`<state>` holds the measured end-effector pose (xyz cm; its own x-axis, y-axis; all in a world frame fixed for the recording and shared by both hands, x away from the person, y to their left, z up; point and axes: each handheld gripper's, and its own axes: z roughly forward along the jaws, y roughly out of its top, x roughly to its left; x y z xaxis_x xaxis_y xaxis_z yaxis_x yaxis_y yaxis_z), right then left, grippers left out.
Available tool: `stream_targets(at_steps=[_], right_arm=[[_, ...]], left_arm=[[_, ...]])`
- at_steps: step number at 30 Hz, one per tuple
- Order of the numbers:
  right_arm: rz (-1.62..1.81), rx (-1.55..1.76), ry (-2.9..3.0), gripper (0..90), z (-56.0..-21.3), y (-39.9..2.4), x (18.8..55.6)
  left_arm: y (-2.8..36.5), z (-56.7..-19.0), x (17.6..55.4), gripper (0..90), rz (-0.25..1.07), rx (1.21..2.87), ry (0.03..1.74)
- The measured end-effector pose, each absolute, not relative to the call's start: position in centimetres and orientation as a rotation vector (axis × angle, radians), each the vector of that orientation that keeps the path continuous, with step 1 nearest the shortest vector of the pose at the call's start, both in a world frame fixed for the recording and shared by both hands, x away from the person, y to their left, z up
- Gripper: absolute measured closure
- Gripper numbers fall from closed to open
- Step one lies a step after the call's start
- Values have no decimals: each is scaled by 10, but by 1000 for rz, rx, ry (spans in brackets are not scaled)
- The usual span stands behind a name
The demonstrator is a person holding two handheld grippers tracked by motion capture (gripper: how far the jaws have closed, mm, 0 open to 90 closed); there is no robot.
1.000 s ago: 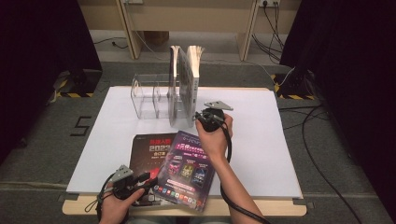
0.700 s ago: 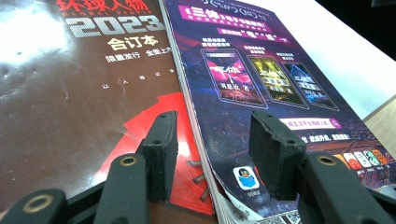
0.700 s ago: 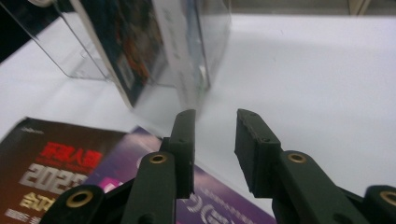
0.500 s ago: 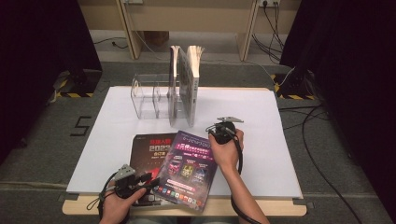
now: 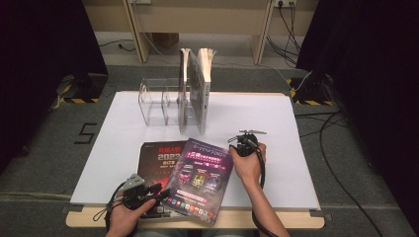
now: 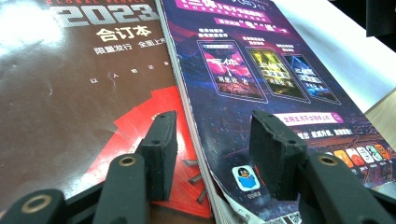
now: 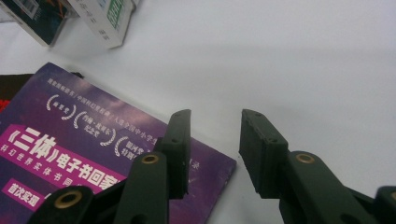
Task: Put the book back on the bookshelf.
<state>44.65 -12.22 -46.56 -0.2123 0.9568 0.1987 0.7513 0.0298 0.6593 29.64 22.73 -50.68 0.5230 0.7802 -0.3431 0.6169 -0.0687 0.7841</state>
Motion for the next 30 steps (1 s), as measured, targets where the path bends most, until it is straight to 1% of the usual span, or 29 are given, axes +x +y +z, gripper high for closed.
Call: stream_targets(at_steps=[12,21,30], right_arm=[[961,1810,2050,620,-474,-128,449],[985,1865,2049,660,-475,-129,446],[968,1869,2046,642,-478,-126,446]], left_arm=[[229,-507,297,511,198,1760,1180],[229,-507,297,529,196,1766,1189],[229,-507,298,529,169,1770,1190]])
